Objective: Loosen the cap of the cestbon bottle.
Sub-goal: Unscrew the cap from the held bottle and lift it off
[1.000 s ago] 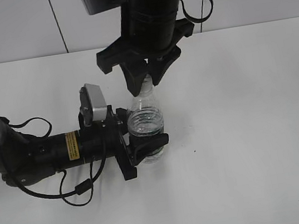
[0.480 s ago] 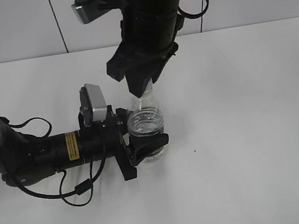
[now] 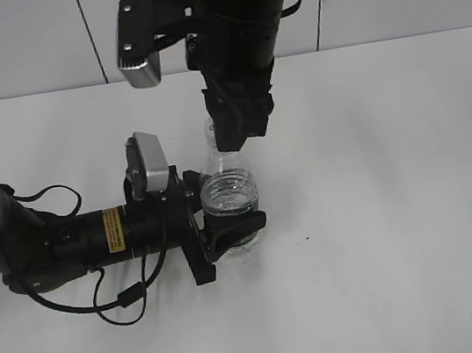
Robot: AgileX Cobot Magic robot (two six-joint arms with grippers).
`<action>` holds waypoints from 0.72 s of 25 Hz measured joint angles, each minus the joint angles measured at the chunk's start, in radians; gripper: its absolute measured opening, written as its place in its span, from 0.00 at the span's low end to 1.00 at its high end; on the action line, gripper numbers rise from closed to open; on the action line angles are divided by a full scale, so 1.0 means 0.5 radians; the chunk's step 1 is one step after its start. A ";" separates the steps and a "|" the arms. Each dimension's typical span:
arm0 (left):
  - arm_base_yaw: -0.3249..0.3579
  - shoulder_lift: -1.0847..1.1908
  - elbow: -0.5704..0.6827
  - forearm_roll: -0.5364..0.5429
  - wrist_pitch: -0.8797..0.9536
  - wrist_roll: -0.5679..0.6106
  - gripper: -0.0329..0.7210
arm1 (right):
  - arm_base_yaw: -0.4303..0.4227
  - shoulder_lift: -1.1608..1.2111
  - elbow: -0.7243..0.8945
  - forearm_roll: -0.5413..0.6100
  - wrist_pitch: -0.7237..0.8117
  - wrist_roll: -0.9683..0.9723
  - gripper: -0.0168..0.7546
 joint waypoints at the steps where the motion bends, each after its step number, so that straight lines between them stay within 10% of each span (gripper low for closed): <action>1: 0.000 0.000 0.000 0.000 0.000 0.000 0.58 | 0.000 0.000 0.000 -0.002 -0.001 -0.067 0.41; 18: 0.000 0.000 0.000 -0.004 0.000 0.000 0.58 | -0.004 -0.250 0.000 0.011 0.000 -0.045 0.41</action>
